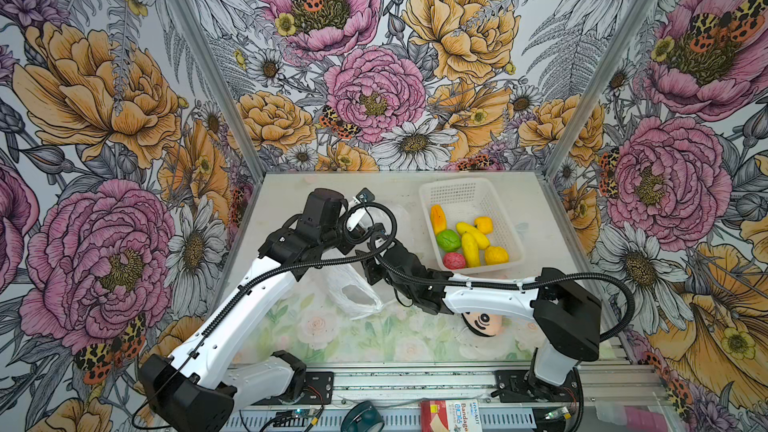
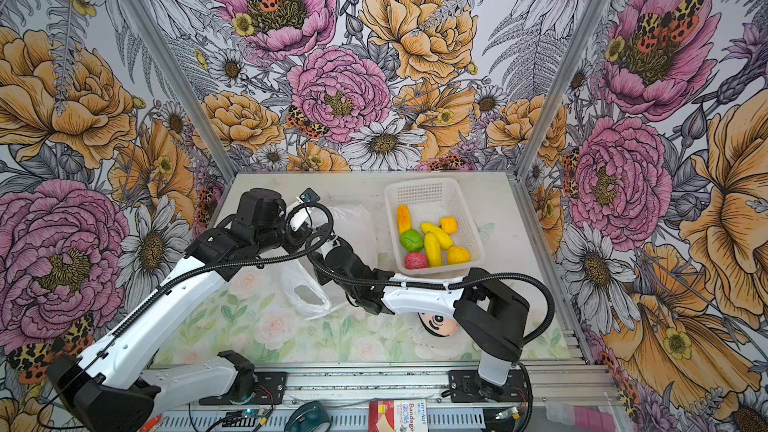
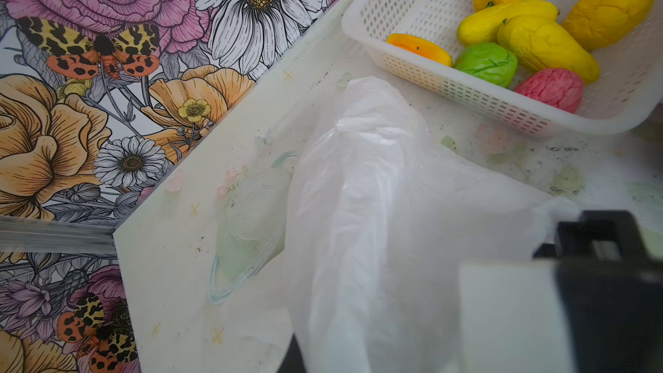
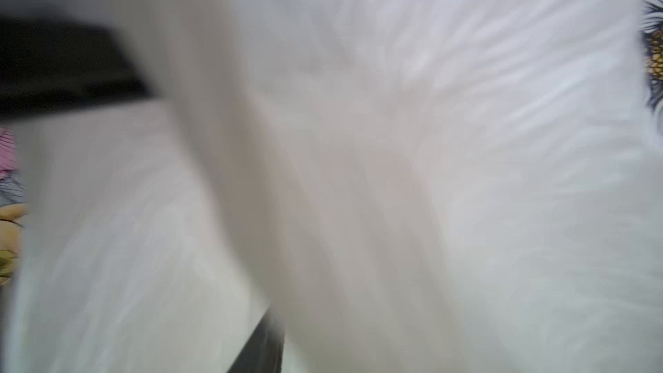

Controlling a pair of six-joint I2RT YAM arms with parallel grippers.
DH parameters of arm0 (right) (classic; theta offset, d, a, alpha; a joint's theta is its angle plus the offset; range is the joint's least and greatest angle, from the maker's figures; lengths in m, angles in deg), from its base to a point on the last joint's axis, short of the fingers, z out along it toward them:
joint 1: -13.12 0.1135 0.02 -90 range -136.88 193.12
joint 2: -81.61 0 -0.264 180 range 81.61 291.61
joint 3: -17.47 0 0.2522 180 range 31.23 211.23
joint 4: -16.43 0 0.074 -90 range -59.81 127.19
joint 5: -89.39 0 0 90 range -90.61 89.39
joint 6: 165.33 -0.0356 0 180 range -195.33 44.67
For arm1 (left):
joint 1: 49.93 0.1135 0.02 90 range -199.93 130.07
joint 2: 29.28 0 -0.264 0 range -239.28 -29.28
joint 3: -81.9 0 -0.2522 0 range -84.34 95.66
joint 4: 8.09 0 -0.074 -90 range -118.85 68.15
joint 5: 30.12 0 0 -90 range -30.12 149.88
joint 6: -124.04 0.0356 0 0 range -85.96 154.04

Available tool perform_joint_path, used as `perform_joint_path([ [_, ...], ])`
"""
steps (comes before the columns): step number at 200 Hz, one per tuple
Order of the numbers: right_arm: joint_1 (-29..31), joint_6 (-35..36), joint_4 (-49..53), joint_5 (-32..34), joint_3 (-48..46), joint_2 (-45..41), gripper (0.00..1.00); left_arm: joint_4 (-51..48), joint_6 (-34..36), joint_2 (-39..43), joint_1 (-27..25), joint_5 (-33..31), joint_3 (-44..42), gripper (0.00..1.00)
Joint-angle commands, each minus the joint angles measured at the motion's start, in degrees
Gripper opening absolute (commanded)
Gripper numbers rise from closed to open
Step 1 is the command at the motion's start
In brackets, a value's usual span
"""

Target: Untie the knot of the plastic bag and take out the fruit

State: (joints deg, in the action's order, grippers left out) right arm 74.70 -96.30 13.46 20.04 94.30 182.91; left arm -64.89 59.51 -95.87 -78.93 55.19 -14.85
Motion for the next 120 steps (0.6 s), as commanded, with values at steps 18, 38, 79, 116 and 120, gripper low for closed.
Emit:
perform_joint_path([
  [18, -1.28, -9.30, 7.04, 13.72, 4.03, 5.06, 0.47, 0.86, -0.45, 1.37, 0.03, 1.17, -0.20, 0.00],
  [38, -1.69, -12.96, 7.16, 15.97, 3.58, 6.22, 0.49, 0.91, -0.44, 1.46, -0.01, 1.50, -0.14, 0.00],
  [79, -1.97, -16.21, 6.98, 18.53, 4.09, 9.14, 0.72, 1.14, -0.45, 2.57, -0.10, 2.10, 0.11, 0.00],
  [116, -4.43, -16.95, 7.09, 18.24, 4.56, 11.38, 0.81, 1.13, 0.55, 3.98, -1.44, 5.47, 0.42, 0.00],
  [120, -4.80, -17.30, 6.99, 18.33, 4.32, 11.42, 0.81, 1.22, 0.75, 4.29, -1.62, 5.99, 0.43, 0.00],
])
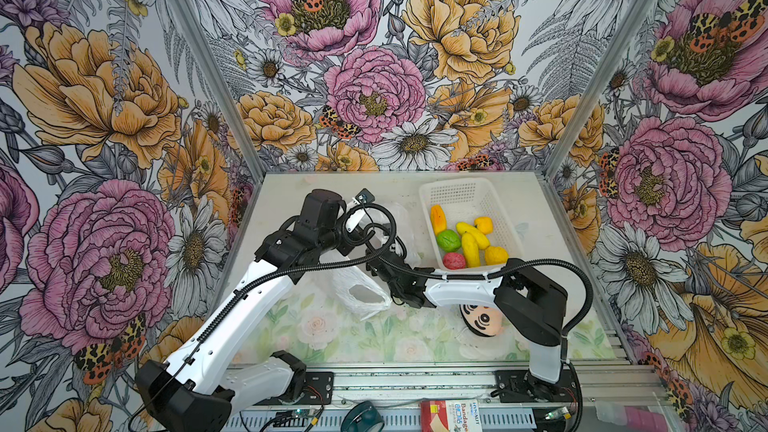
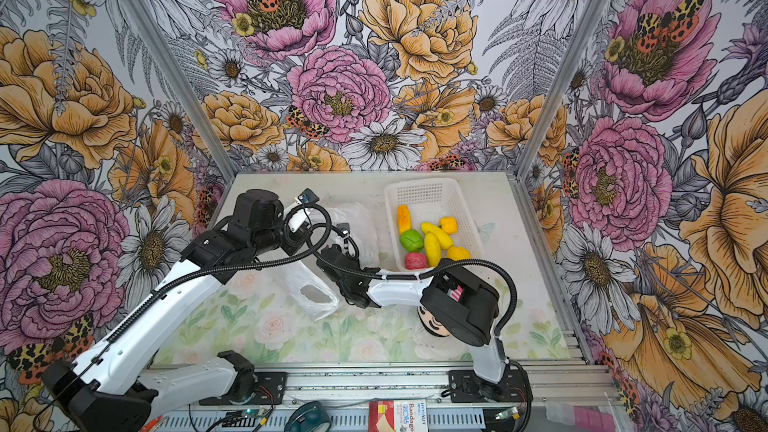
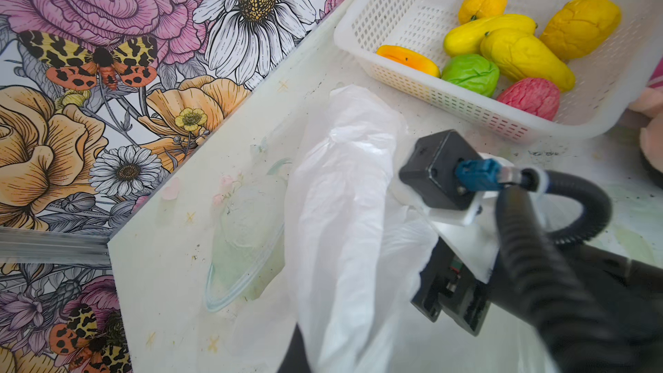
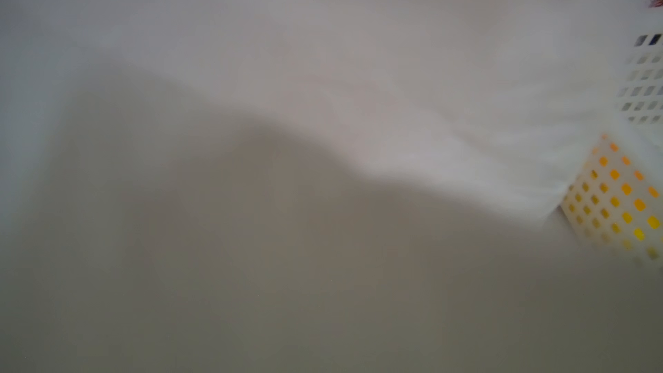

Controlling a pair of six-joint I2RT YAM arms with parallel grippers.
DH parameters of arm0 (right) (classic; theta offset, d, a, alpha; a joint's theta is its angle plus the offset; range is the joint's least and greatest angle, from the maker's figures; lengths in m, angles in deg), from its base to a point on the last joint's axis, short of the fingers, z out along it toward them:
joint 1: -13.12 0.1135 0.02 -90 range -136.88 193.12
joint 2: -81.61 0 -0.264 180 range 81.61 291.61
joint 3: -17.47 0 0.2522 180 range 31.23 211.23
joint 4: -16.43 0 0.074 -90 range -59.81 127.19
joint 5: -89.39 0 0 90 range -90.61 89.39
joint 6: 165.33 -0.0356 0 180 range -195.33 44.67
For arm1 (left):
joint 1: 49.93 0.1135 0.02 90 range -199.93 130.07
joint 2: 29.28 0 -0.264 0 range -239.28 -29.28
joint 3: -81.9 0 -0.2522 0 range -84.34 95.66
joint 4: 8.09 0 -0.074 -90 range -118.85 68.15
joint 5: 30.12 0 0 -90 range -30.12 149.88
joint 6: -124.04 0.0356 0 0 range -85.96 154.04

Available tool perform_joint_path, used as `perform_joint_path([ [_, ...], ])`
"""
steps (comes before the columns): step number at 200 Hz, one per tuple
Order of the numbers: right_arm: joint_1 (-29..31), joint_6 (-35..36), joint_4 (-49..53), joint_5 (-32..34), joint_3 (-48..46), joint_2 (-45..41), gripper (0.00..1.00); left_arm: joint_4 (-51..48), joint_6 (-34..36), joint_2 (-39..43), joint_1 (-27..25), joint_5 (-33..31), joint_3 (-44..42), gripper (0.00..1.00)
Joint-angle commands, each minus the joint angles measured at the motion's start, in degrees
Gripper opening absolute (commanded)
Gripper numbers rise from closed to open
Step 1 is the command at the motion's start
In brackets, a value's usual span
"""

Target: Untie the knot of the plastic bag and take out the fruit

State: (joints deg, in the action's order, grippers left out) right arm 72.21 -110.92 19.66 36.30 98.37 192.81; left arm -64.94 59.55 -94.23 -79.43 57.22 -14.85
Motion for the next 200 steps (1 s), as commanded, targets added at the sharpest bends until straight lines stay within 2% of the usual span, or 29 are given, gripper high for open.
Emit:
perform_joint_path([
  [1, -2.40, -2.79, 0.78, 2.09, 0.22, 1.54, 0.81, 1.26, 0.78, 2.73, -1.19, 4.14, 0.45, 0.00],
  [21, -3.48, -3.16, -1.15, 1.87, -1.29, 1.65, 0.82, 2.39, 2.17, 5.05, -2.87, 6.10, -0.51, 0.00],
  [57, -4.29, -2.53, -5.99, 0.96, -3.46, 2.22, 0.99, 5.95, 5.20, 10.94, -5.96, 10.03, -3.91, 0.00],
  [89, -4.98, -3.96, -7.66, 0.63, -4.27, 3.18, 0.99, 7.32, 7.92, 13.82, -8.39, 13.45, -6.60, 0.00],
  [106, -5.38, -5.28, -8.70, 0.61, -5.10, 3.66, 0.99, 7.27, 7.96, 12.70, -8.74, 10.87, -6.90, 0.00],
  [145, -4.74, -8.92, -13.76, 1.09, -9.07, 3.39, 0.97, 6.90, 5.06, 5.59, -6.54, -2.35, -6.07, 0.00],
  [167, -1.89, -11.16, -14.54, 4.16, -9.86, 2.75, 0.95, 6.10, 3.29, 2.46, -4.17, -2.97, -4.71, 0.00],
  [200, 3.93, -17.77, -7.63, 10.90, -6.33, 3.40, 0.91, 5.96, 3.00, 1.90, -3.07, -4.39, -4.28, 0.00],
])
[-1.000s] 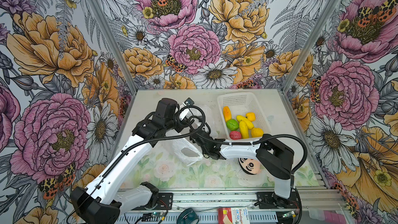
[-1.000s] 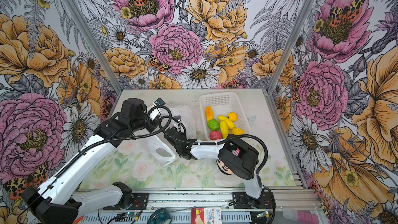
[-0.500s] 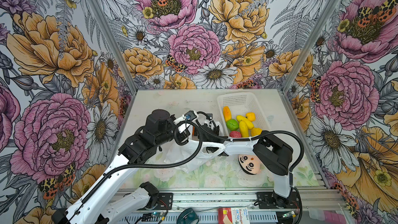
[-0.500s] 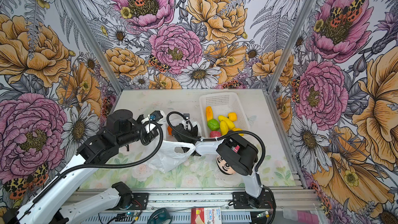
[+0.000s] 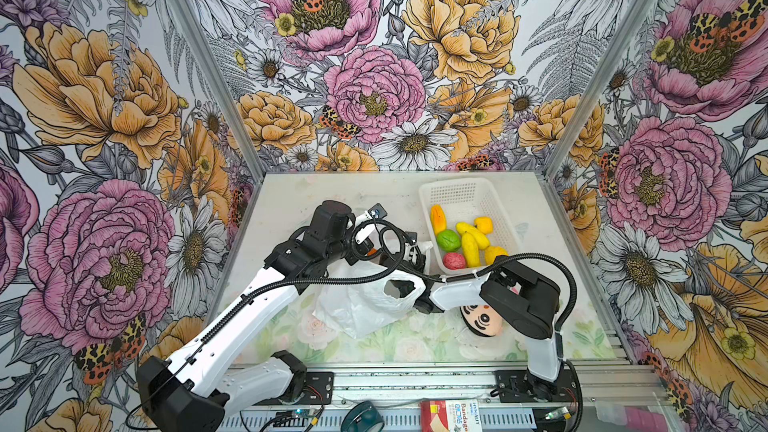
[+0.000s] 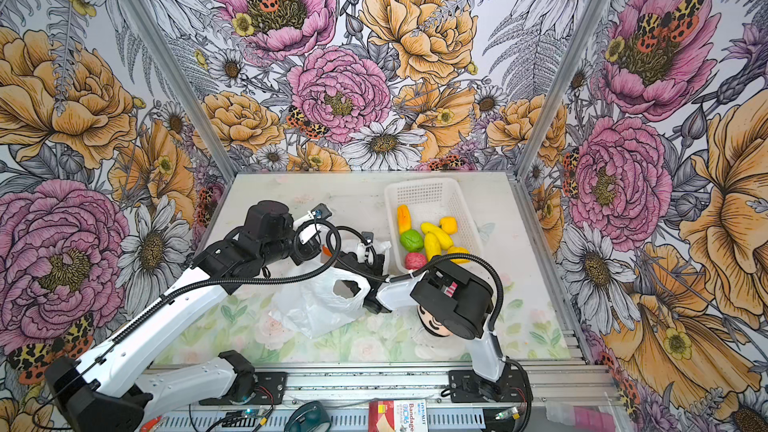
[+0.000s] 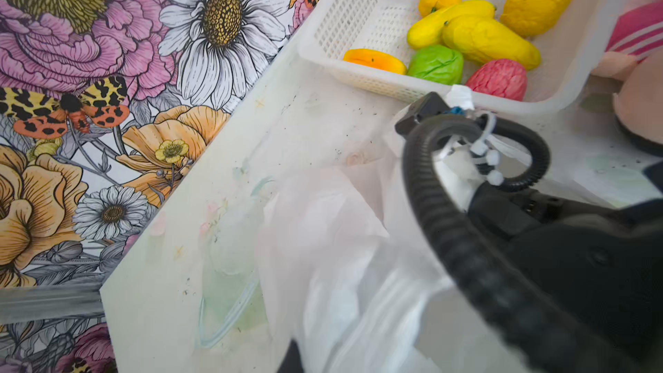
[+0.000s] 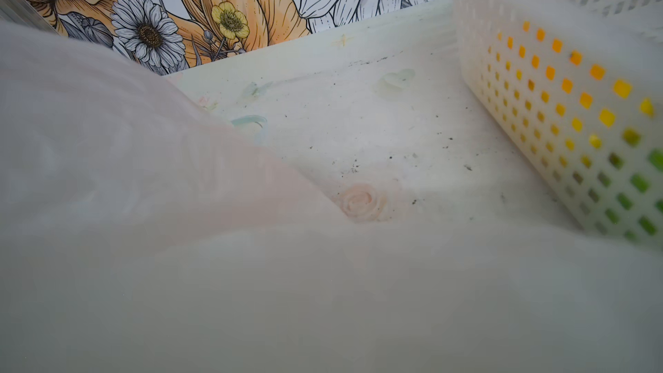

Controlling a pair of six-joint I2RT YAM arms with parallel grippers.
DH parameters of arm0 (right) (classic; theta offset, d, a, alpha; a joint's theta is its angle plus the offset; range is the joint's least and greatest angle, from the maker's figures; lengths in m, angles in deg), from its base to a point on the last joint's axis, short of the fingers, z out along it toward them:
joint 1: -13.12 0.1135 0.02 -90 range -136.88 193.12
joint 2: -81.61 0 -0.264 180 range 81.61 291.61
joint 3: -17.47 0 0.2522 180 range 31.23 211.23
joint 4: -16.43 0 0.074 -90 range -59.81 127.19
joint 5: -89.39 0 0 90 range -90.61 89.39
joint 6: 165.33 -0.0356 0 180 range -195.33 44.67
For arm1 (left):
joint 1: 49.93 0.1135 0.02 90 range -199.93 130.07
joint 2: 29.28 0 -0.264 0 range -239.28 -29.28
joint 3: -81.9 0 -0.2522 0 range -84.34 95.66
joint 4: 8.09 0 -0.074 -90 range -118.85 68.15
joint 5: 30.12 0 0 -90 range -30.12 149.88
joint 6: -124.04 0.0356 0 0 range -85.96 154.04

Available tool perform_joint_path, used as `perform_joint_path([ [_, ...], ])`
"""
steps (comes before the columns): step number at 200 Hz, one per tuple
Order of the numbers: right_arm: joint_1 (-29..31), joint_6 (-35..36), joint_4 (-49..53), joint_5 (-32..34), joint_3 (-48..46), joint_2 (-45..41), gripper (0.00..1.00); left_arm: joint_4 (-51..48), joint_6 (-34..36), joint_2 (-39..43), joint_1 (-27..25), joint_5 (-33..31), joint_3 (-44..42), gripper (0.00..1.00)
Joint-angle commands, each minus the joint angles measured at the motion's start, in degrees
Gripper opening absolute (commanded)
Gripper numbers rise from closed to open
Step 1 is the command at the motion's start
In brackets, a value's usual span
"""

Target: Untie the knot of the plastic bag and take out the fruit

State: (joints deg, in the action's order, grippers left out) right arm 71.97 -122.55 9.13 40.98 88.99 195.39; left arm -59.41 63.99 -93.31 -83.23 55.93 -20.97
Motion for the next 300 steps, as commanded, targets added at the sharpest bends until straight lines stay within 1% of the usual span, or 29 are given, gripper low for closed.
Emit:
perform_joint_path([
  [1, 4.30, -6.36, 2.97, 6.36, 3.19, 0.87, 0.91, 0.41, -1.46, 1.00, 0.76, -3.18, 1.89, 0.00],
  [17, 7.22, -8.88, 4.60, 8.25, 4.41, 0.95, 0.90, 0.34, -1.74, -0.11, 0.96, -5.01, 2.46, 0.00],
  [38, 10.06, -10.41, 5.27, 9.48, 5.79, 1.15, 0.90, -0.57, -2.16, -3.92, 1.04, -7.02, 5.27, 0.00],
  [64, 11.80, -9.59, 7.38, 9.39, 9.66, 3.15, 0.91, -2.08, -2.54, -8.32, 0.81, -6.74, 10.31, 0.00],
  [89, 11.18, -7.75, 10.12, 9.44, 12.84, 5.66, 0.93, -1.83, -2.73, -8.83, 0.31, -4.54, 9.84, 0.00],
  [100, 10.48, -7.82, 11.10, 8.52, 13.82, 6.74, 0.94, -1.81, -2.07, -8.92, -0.63, -5.19, 8.95, 0.00],
  [114, 10.08, -7.97, 13.10, 6.80, 16.51, 9.20, 0.94, -1.81, -0.97, -9.11, -2.22, -7.48, 7.90, 0.00],
  [138, 11.47, -6.49, 17.86, 4.42, 24.52, 14.71, 0.92, -1.70, -0.07, -8.68, -4.21, -7.66, 7.49, 0.00],
  [151, 12.75, -4.48, 16.70, 3.20, 26.71, 16.90, 0.91, -1.60, -0.24, -7.95, -4.49, -7.59, 7.47, 0.00],
  [177, 15.02, 1.15, 10.88, 2.14, 27.06, 17.88, 0.91, 0.08, 0.19, -6.01, -4.58, -6.38, 5.80, 0.00],
  [192, 15.21, 2.56, 10.63, 3.40, 26.57, 17.24, 0.91, 0.95, 0.71, -5.25, -4.59, -6.08, 4.45, 0.00],
  [212, 13.89, 2.95, 10.52, 6.16, 23.47, 14.67, 0.94, 0.91, 1.08, -5.40, -4.58, -6.79, 3.87, 0.00],
  [235, 11.62, 7.08, 10.56, 7.37, 21.36, 11.92, 0.94, 0.91, 1.56, -5.40, -4.52, -6.61, 3.47, 0.00],
  [253, 10.32, 9.77, 10.60, 9.74, 20.37, 10.73, 0.95, 0.91, 1.61, -5.27, -4.59, -6.30, 3.34, 0.00],
  [300, 8.02, 14.70, 11.38, 12.93, 21.76, 12.10, 0.88, 0.91, 2.17, -4.23, -4.58, -4.45, 3.01, 0.00],
])
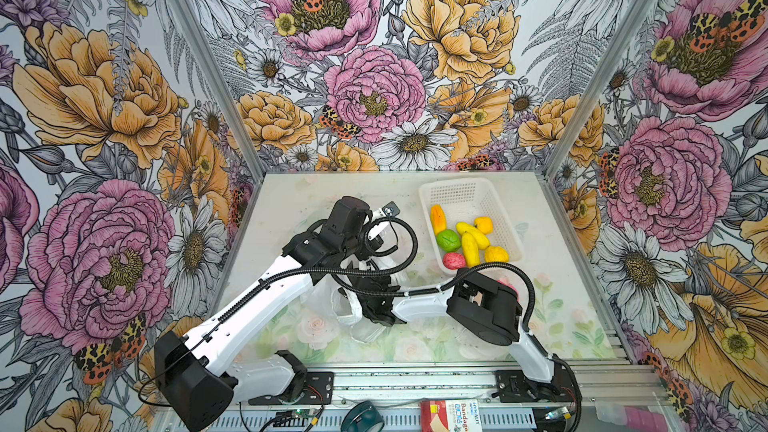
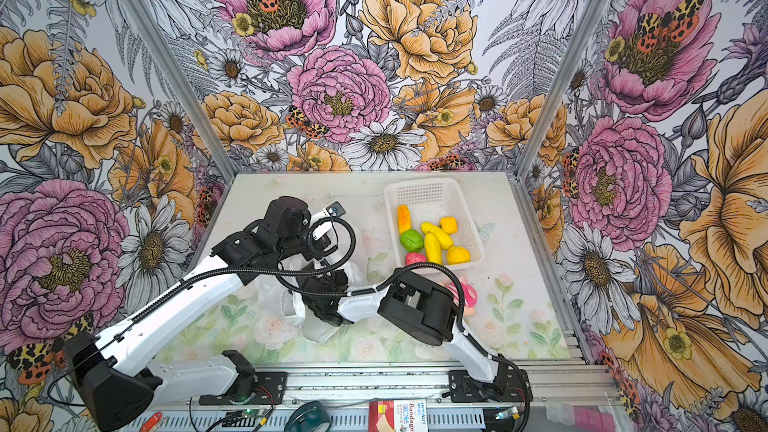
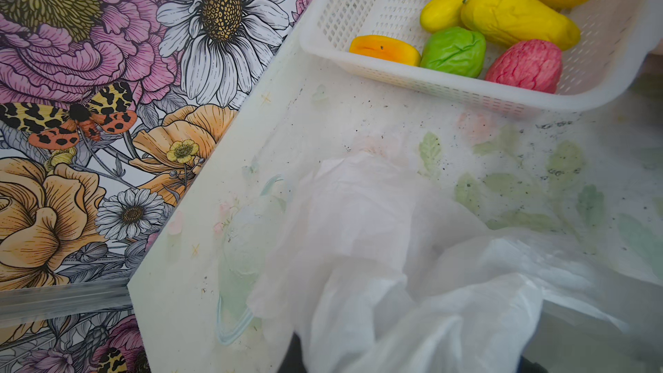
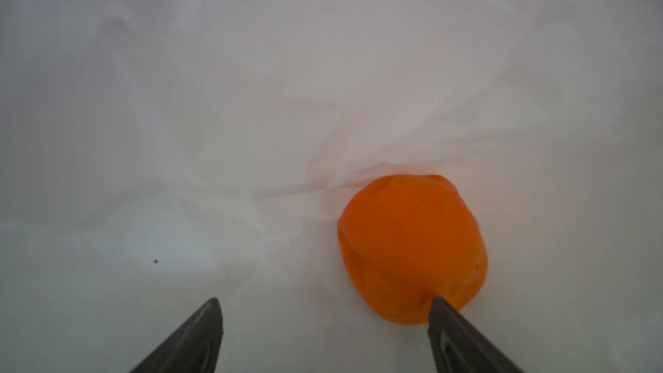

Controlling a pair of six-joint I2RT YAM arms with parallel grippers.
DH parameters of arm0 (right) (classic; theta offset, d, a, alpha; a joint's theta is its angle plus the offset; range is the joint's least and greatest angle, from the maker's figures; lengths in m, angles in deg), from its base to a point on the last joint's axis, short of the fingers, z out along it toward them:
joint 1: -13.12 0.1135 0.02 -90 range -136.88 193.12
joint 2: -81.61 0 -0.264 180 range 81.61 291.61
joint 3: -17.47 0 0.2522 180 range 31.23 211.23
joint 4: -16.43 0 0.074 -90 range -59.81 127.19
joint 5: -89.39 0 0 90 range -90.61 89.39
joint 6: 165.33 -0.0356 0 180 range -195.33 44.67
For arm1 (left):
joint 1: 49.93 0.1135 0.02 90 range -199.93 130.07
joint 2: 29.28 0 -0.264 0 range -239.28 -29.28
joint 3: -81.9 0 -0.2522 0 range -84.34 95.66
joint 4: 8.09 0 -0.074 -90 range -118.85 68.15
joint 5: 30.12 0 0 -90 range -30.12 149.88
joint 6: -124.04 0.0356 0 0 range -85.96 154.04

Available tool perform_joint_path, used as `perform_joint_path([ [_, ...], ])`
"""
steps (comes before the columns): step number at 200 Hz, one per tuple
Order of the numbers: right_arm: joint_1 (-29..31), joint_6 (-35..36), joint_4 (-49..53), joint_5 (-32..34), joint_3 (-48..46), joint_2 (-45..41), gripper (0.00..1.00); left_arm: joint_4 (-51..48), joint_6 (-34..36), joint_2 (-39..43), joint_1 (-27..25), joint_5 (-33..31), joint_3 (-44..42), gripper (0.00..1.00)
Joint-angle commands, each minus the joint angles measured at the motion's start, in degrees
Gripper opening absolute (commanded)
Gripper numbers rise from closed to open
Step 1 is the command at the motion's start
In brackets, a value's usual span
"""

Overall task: Untie the knot of the plastic bag and take out the fruit
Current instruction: 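Lower the open right gripper toward the orange fruit in the bag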

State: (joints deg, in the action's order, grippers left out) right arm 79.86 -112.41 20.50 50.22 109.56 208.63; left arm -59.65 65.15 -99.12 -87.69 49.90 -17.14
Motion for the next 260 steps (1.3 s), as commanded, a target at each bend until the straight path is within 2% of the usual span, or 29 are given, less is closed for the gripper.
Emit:
perform_joint_path([
  [1, 0.09, 4.69, 0.11, 3.85, 1.29, -1.07, 0.88, 1.15, 0.99, 1.57, -0.12, 1.60, -0.83, 0.00],
  [21, -0.21, 7.44, 3.03, 6.10, 4.75, 0.84, 0.89, 1.11, 1.25, 2.07, -0.10, 2.41, -0.88, 0.00],
  [48, -1.45, 6.95, 7.66, 8.60, 8.00, 3.00, 0.90, 1.15, 1.62, 2.97, -0.30, 3.50, -1.21, 0.00],
  [80, -3.00, 5.65, 10.35, 10.24, 8.77, 3.57, 0.96, 1.15, 2.24, 3.35, -0.89, 4.06, -1.61, 0.00],
  [117, -5.11, 2.44, 13.51, 9.70, 9.03, 4.61, 0.98, 1.15, 2.80, 3.63, -1.46, 4.78, -1.81, 0.00],
  [156, -8.32, -1.58, 16.26, 5.45, 8.30, 4.64, 0.97, 1.15, 2.92, 3.91, -1.53, 4.52, -1.88, 0.00],
  [175, -9.28, -1.41, 16.23, 3.44, 8.31, 4.68, 0.92, 1.15, 2.99, 4.16, -1.53, 4.68, -1.91, 0.00],
  [215, -8.83, 4.19, 14.15, 1.57, 9.35, 4.29, 0.76, 1.19, 2.99, 3.94, -1.53, 4.73, -1.98, 0.00],
  [228, -8.64, 5.62, 11.03, -0.26, 6.97, 2.62, 0.69, 1.15, 2.95, 3.80, -1.62, 4.63, -1.99, 0.00],
  [260, -8.65, 8.16, 2.19, -2.89, -2.10, -4.52, 0.60, 1.14, 2.85, 3.63, -1.62, 3.86, -1.92, 0.00],
])
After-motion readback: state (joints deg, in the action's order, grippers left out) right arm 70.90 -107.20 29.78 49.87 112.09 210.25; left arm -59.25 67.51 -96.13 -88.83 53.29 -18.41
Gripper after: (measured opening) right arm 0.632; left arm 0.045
